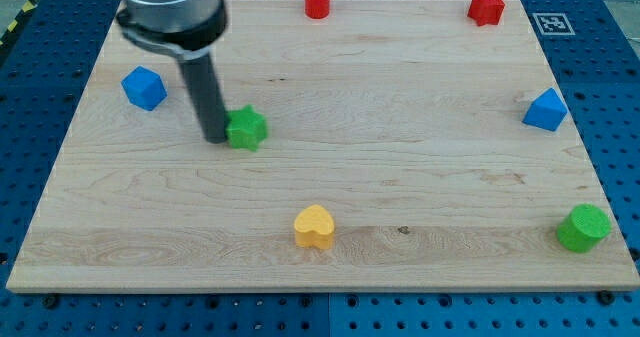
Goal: Move the blue cube towards the green star
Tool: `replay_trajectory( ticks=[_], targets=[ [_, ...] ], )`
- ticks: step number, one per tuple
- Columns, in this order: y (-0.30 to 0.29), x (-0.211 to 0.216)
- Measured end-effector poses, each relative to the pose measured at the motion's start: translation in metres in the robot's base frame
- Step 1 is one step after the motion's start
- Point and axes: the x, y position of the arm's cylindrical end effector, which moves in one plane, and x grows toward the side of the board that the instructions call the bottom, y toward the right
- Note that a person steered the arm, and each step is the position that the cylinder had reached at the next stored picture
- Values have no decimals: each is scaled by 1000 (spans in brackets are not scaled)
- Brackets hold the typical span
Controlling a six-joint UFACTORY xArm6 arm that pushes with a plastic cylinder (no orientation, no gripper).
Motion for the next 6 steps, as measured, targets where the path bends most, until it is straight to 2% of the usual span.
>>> replay_trajectory(
  ticks=[1, 2, 4, 5, 6],
  targets=[
    [45, 0],
    [38, 0],
    [-48, -4],
    [-97, -27],
    [-121, -66]
  ],
)
